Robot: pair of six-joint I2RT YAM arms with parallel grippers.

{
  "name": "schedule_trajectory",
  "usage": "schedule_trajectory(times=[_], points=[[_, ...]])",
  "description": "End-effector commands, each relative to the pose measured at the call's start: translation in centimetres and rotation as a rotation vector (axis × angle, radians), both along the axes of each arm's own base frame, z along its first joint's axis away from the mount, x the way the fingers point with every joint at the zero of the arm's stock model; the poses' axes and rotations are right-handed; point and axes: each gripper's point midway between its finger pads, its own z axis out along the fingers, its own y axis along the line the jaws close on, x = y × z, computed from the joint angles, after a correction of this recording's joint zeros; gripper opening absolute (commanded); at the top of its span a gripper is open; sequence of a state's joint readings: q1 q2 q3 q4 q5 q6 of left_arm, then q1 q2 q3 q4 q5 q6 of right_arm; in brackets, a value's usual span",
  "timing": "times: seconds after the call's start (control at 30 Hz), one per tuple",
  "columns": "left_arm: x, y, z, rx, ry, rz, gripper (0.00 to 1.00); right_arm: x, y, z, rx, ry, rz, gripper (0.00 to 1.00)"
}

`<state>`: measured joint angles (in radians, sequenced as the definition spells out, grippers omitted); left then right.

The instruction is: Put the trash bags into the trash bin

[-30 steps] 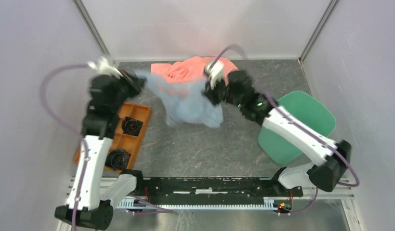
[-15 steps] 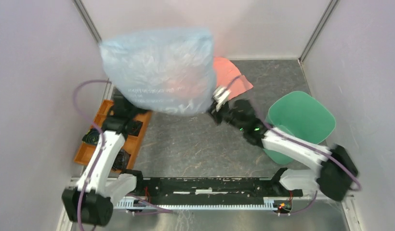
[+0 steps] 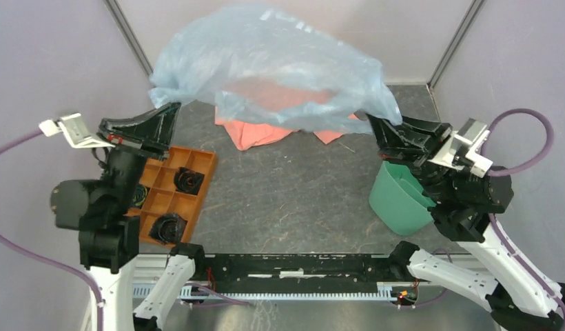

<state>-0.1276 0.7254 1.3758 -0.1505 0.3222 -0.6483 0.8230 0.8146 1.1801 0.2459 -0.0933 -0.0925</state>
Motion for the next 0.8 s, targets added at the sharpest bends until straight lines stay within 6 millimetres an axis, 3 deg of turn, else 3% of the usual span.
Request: schedule_trajectory(times=[0.0,0.03,0.07,0.1,0.13,0.2,0.27,0.37,0.5,0.57,0.77], points=[[8.8,2.7,-19.6,0.066,0.613,0.226,0.02,8.3,5.0,-19.1,-0.337,0.397,-0.146,0.01],[9.1,2.2,-24.0,0.100,0.716,0.204,0.02,8.8,5.4,-23.7,-0.411,0.494,-0.154,0.00],[8.9,1.9,-27.0,0.115,0.784,0.180,0.02,8.7,5.9,-28.2,-0.485,0.578,-0.134,0.01],[8.5,1.7,-29.1,0.118,0.829,0.166,0.02,8.2,6.4,-31.2,-0.537,0.634,-0.096,0.00],[8.1,1.6,-30.5,0.120,0.851,0.157,0.02,7.5,6.8,-34.1,-0.590,0.686,-0.054,0.00],[7.5,1.6,-31.9,0.133,0.864,0.153,0.02,6.3,7.3,-36.9,-0.628,0.757,0.009,0.01],[7.3,1.2,-31.3,0.182,0.824,0.120,0.02,5.6,7.9,-36.9,-0.640,0.761,0.062,0.00],[7.2,0.6,-28.6,0.286,0.746,0.069,0.02,5.4,8.9,-33.8,-0.655,0.698,0.117,0.00],[7.2,1.9,-24.8,0.342,0.649,0.143,0.02,6.0,9.2,-30.5,-0.645,0.624,0.109,0.00],[6.7,1.9,-23.6,0.335,0.617,0.143,0.02,6.2,9.1,-30.2,-0.641,0.620,0.091,0.00],[4.0,-2.4,-21.8,0.356,0.501,-0.137,0.02,6.1,8.7,-30.7,-0.627,0.647,0.083,0.00]])
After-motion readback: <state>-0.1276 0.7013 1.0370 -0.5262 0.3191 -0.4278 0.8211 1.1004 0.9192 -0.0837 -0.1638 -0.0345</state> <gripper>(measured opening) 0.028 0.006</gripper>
